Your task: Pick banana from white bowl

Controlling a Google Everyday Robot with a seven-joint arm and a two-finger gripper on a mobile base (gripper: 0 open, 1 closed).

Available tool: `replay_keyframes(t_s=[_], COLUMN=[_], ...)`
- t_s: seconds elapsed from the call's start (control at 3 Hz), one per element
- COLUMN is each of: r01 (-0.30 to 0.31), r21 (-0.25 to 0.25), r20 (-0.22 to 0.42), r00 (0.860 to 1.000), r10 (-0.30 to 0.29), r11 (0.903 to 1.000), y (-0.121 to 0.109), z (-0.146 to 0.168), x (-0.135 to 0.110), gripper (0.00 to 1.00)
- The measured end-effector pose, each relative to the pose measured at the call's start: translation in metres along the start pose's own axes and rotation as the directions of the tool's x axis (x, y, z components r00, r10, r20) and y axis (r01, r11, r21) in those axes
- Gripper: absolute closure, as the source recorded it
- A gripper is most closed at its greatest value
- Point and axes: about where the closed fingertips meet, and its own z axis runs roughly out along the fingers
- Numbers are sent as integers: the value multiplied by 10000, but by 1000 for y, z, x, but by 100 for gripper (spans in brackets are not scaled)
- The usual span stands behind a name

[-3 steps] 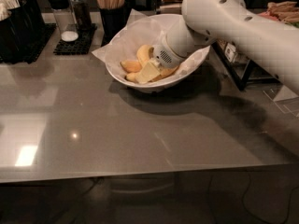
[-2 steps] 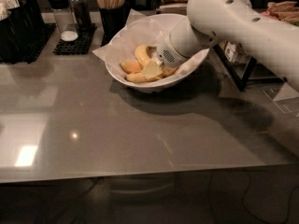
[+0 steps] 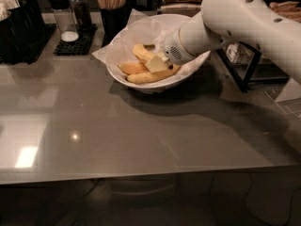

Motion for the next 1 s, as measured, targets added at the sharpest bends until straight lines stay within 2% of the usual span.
replay_keyframes(t_s=[0.33,0.67,1.0], r01=[-121,89,807], r21=[-769,-1837,-2725], r20=[1491,3176,4022], r00=[9885,9469,9148], r10=[235,507,373], r11=[9970,9829,9588], y=[-8,-14,-8], z=[-13,-58,-92], x=[-6,1,11], gripper=[100,100,100])
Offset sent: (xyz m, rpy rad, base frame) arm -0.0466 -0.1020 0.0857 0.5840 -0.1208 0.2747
